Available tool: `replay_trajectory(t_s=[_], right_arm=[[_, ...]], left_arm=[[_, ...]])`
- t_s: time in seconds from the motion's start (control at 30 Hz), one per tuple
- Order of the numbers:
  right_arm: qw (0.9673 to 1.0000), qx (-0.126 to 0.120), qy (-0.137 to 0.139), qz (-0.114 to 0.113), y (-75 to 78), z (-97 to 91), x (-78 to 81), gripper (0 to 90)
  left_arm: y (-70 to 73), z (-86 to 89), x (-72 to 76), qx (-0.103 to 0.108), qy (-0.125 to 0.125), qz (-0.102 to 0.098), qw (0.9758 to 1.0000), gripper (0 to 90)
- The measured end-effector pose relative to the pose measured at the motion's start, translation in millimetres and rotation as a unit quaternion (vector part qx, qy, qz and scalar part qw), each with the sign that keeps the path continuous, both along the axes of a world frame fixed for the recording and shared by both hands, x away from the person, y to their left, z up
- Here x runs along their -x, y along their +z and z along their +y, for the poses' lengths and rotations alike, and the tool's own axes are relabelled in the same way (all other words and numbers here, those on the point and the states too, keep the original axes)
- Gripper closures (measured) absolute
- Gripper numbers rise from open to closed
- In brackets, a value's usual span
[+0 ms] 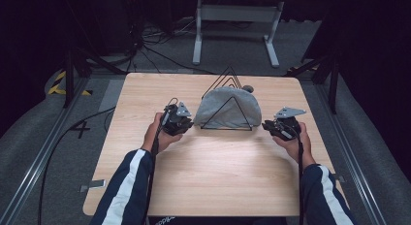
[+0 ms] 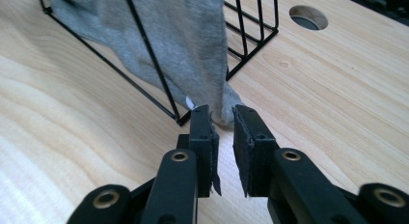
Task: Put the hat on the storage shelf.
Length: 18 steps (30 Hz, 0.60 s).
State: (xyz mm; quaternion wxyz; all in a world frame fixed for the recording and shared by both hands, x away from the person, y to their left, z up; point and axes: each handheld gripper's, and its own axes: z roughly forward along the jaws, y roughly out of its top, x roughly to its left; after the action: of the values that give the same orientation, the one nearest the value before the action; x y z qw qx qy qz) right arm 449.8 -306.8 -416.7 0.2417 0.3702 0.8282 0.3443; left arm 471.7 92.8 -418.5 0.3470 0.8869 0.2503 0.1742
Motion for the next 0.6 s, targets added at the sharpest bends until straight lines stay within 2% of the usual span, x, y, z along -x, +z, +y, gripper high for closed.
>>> replay_trajectory(t_s=[0.03,0.07,0.1,0.17,0.33,0.37,0.4,0.43,0.53,0.6], right_arm=[[1.0,0.0,0.0,0.0,0.0,0.0,0.0,77.7],[0.9999,0.011,0.006,-0.003,3.3,0.3,5.9,76.6],[0.9999,0.014,0.008,-0.003,4.7,0.1,8.6,76.2],[0.9997,0.019,0.013,-0.003,6.6,-0.7,13.4,74.6],[0.9995,0.023,0.022,0.0,10.6,-5.4,28.6,71.5],[0.9994,0.026,0.024,-0.001,11.1,-7.1,32.0,70.5],[0.9994,0.026,0.024,-0.001,11.1,-7.1,32.0,70.5],[0.9992,0.029,0.03,-0.002,12.2,-10.9,40.6,69.0],[0.9992,0.028,0.03,0.001,13.4,-14.6,47.3,67.3],[0.9989,0.033,0.032,-0.001,14.6,-21.7,58.2,65.7]], left_arm=[[0.0,0.0,0.0,0.0,0.0,0.0,1.0,78.7],[3.6,6.6,7.5,0.0,-0.006,-0.001,1.0,78.0],[4.8,9.1,11.3,-0.006,-0.008,-0.001,0.9999,77.7],[4.7,13.4,17.0,-0.004,-0.013,-0.004,0.9999,76.3],[4.8,27.9,33.8,-0.015,-0.017,-0.008,0.9997,72.0],[5.5,31.9,38.6,-0.022,-0.017,-0.009,0.9996,70.9],[5.5,31.9,38.6,-0.022,-0.017,-0.009,0.9996,70.2],[6.1,37.4,44.6,-0.026,-0.022,-0.01,0.9994,69.6],[6.5,44.3,52.5,-0.032,-0.024,-0.009,0.9992,67.9],[5.5,51.9,62.3,-0.042,-0.027,-0.011,0.9987,67.4]])
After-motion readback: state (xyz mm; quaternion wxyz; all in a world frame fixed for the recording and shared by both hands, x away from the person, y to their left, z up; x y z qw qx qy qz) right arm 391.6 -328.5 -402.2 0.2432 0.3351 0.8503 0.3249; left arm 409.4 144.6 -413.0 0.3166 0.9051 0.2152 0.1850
